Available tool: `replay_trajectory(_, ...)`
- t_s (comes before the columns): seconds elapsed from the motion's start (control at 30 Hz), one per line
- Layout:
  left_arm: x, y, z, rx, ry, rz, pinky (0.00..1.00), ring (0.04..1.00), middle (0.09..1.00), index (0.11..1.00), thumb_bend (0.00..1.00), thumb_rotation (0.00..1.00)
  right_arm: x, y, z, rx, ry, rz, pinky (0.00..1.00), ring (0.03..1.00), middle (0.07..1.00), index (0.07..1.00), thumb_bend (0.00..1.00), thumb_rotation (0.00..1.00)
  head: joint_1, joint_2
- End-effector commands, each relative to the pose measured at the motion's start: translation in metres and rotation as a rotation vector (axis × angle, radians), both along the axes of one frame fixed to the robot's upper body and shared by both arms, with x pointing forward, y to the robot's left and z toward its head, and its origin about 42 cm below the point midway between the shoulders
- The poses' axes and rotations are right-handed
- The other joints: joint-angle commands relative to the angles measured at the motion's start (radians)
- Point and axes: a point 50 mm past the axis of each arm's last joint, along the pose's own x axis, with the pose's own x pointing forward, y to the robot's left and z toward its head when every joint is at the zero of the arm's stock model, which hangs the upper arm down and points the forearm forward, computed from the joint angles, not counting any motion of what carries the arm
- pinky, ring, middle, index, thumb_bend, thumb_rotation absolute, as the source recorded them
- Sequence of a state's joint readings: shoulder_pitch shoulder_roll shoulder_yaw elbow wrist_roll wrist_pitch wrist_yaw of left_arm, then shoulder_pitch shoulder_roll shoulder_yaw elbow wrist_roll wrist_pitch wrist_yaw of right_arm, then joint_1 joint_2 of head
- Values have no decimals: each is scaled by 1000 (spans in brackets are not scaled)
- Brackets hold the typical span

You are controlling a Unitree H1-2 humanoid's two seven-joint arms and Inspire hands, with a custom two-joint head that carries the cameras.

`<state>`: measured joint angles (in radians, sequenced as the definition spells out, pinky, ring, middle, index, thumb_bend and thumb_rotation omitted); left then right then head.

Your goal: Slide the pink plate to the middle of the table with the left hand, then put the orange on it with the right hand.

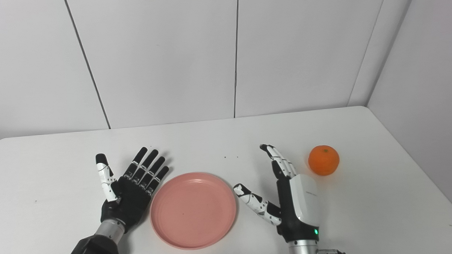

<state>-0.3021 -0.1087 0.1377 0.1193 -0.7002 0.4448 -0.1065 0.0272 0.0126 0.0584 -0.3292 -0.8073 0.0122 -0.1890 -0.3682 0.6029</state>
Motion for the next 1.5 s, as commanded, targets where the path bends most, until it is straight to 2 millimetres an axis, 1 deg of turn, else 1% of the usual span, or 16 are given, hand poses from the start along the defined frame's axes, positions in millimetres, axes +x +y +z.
replay_trajectory(0.0,2,5,-7,35,41,-3,889,867,855,911,833,956,7,-6,20,-43,-41,-20,817,853,859,833,820,950,-9,-4)
replay_trajectory(0.03,2,5,-7,37,42,-3,888,867,855,911,832,956,9,-10,23,-70,-42,-25,818,850,857,832,818,948,-12,-5)
replay_trajectory(0.13,3,5,-7,33,41,-4,900,873,855,910,825,954,15,-18,27,-133,-47,-42,799,797,806,775,807,929,-18,-7)
replay_trajectory(0.27,3,6,-7,43,40,-6,904,880,858,911,824,958,22,-33,30,-195,-70,-61,774,758,770,747,794,891,-24,-7)
replay_trajectory(0.33,3,6,-7,46,41,-5,896,872,852,908,827,957,24,-38,31,-206,-72,-68,780,755,762,746,795,887,-27,-7)
replay_trajectory(0.47,2,8,-8,46,44,-5,906,877,859,910,831,952,29,-54,35,-253,-72,-104,795,762,756,741,794,903,-32,-8)
replay_trajectory(0.6,3,10,-10,44,48,-8,906,878,863,915,830,955,34,-66,43,-319,-82,-140,784,755,757,735,784,905,-46,-11)
replay_trajectory(0.67,3,10,-11,39,50,-10,924,880,866,920,826,959,38,-74,47,-348,-85,-155,795,744,752,733,777,908,-50,-13)
replay_trajectory(0.83,4,10,-12,35,53,-14,929,885,868,919,822,955,46,-90,55,-391,-92,-182,812,752,753,735,778,887,-49,-15)
replay_trajectory(0.93,3,9,-13,40,55,-14,913,880,862,909,822,945,53,-101,60,-431,-94,-194,803,743,745,723,787,890,-48,-15)
replay_trajectory(1.07,3,9,-13,38,55,-14,909,875,858,907,828,937,59,-108,63,-459,-81,-199,804,741,745,713,801,892,-49,-15)
replay_trajectory(1.2,3,9,-13,37,55,-18,928,877,863,917,825,949,71,-115,66,-510,-57,-210,798,741,747,710,809,887,-51,-15)
replay_trajectory(1.47,2,9,-14,30,57,-23,952,885,866,925,820,958,92,-126,69,-568,-12,-237,807,750,752,722,817,910,-51,-15)
